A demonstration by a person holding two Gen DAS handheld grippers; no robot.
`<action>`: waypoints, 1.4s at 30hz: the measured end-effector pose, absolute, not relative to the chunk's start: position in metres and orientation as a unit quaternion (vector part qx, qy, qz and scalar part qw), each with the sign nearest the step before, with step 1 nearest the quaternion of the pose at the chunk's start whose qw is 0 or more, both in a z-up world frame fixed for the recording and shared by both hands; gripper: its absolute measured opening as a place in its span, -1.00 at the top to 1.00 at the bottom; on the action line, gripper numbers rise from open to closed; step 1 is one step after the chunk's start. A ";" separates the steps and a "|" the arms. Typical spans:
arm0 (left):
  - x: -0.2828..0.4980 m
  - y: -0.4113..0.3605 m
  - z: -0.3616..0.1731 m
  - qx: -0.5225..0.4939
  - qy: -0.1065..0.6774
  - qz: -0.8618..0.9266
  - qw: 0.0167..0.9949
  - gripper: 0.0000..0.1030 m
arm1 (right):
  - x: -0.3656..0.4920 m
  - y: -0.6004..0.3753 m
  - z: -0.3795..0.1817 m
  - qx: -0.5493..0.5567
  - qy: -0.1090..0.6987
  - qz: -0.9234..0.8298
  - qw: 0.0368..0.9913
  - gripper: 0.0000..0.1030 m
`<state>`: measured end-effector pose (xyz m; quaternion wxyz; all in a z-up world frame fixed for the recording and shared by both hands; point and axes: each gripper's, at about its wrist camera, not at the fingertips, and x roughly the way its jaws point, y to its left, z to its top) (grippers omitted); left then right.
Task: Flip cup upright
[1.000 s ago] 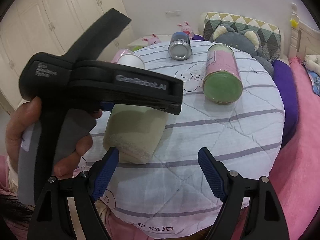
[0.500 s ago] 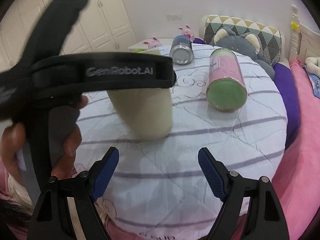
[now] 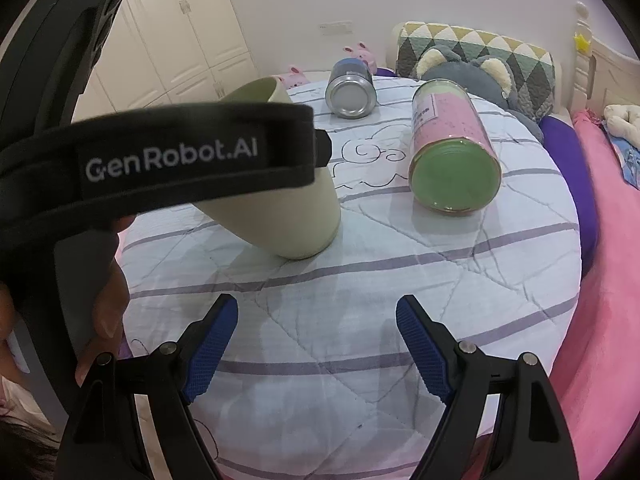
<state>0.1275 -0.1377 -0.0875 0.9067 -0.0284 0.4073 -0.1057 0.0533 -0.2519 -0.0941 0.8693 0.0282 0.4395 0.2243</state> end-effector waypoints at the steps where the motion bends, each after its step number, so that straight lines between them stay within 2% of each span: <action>1: 0.128 -0.138 -0.087 -0.028 0.408 -0.106 0.906 -0.57 | 0.053 -0.252 -0.094 0.029 0.439 0.223 0.870 -0.61; 4: 0.127 -0.138 -0.088 -0.030 0.407 -0.110 0.906 -0.66 | 0.054 -0.252 -0.093 0.031 0.438 0.220 0.871 -0.61; 5: 0.127 -0.138 -0.088 -0.030 0.408 -0.110 0.906 -0.72 | 0.054 -0.252 -0.093 0.032 0.437 0.217 0.872 -0.61; 6: 0.127 -0.138 -0.088 -0.029 0.409 -0.108 0.906 -0.89 | 0.055 -0.252 -0.093 0.033 0.438 0.216 0.872 -0.61; 7: 0.127 -0.137 -0.087 -0.030 0.408 -0.104 0.907 -0.93 | 0.055 -0.253 -0.092 0.033 0.437 0.214 0.873 -0.61; 12: 0.124 -0.133 -0.083 -0.035 0.412 -0.110 0.904 -0.99 | 0.054 -0.253 -0.092 0.034 0.436 0.207 0.875 -0.61; 21: 0.100 -0.105 -0.075 -0.057 0.430 -0.124 0.893 -0.99 | 0.042 -0.252 -0.079 0.031 0.428 0.197 0.882 -0.61; 28: 0.063 -0.077 -0.056 -0.049 0.402 -0.114 0.907 -1.00 | 0.019 -0.254 -0.054 0.012 0.391 0.161 0.906 -0.61; 30: 0.053 -0.068 -0.050 -0.046 0.389 -0.108 0.914 -1.00 | 0.013 -0.252 -0.045 0.010 0.377 0.159 0.912 -0.73; 37: 0.015 -0.052 -0.036 -0.007 0.327 -0.059 0.943 -1.00 | -0.003 -0.236 -0.016 -0.010 0.333 0.150 0.931 -0.78; 38: 0.012 -0.050 -0.034 -0.006 0.325 -0.058 0.944 -1.00 | -0.004 -0.235 -0.014 -0.014 0.329 0.149 0.932 -1.00; 42: -0.002 -0.042 -0.028 -0.015 0.307 -0.049 0.950 -1.00 | -0.018 -0.225 -0.002 -0.030 0.307 0.144 0.940 -1.00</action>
